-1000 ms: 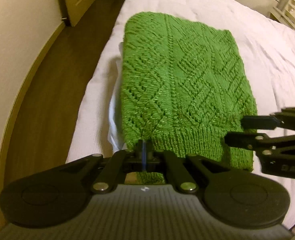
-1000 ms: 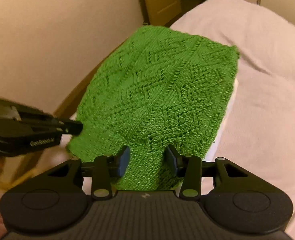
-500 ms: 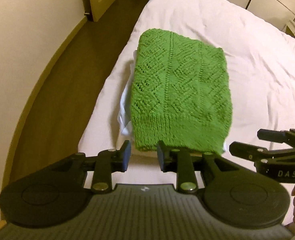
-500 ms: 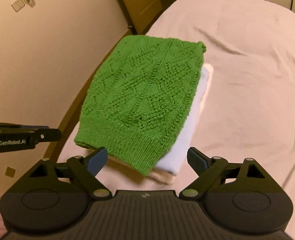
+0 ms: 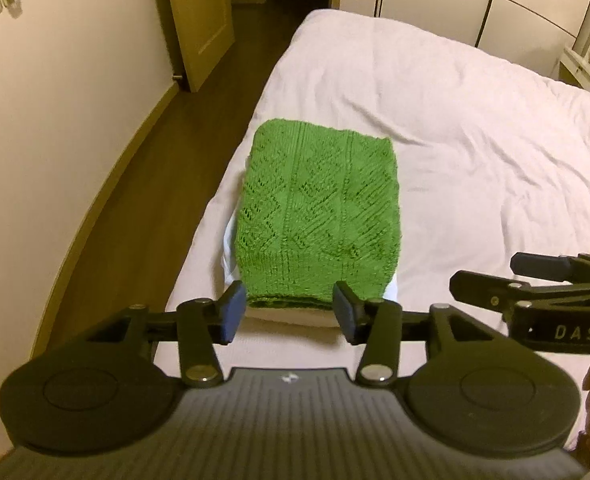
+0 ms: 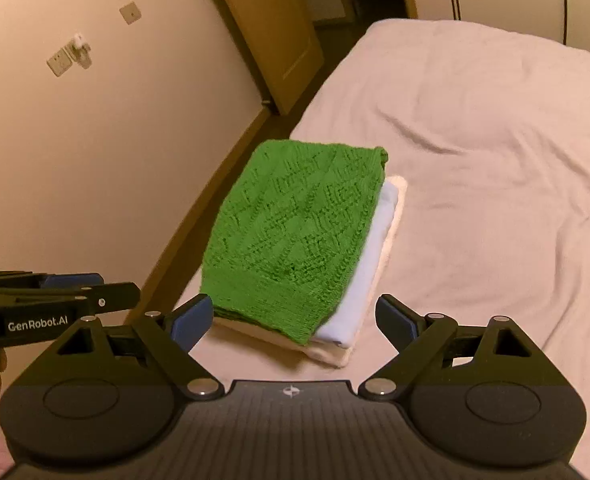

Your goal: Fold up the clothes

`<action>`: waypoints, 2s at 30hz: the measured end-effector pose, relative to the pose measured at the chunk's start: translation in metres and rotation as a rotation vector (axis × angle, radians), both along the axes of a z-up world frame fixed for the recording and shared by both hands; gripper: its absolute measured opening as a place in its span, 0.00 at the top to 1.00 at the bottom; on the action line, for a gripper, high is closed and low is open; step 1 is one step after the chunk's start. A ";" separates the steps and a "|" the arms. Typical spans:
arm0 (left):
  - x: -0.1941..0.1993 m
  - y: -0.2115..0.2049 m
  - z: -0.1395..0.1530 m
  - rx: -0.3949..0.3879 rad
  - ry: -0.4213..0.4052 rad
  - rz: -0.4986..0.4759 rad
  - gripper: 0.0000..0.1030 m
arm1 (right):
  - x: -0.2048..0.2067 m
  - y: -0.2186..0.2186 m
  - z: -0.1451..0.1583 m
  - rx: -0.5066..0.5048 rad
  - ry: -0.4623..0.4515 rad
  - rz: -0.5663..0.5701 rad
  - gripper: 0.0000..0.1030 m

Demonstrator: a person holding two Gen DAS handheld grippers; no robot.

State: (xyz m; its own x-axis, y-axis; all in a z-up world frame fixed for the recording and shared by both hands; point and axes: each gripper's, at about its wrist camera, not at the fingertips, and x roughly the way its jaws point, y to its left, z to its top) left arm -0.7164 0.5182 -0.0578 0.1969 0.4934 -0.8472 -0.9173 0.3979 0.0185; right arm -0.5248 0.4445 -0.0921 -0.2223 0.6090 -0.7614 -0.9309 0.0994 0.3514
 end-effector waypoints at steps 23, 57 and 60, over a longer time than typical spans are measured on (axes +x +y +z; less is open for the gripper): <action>0.068 -0.141 0.032 0.057 -0.013 0.378 0.22 | 0.072 -0.072 0.026 0.058 -0.062 0.325 0.01; 0.061 -0.131 0.010 -0.012 0.033 0.408 0.03 | 0.087 -0.072 0.025 0.077 -0.084 0.269 0.00; 0.062 -0.130 0.011 0.001 0.043 0.425 0.01 | 0.088 -0.064 0.028 0.102 -0.106 0.285 0.00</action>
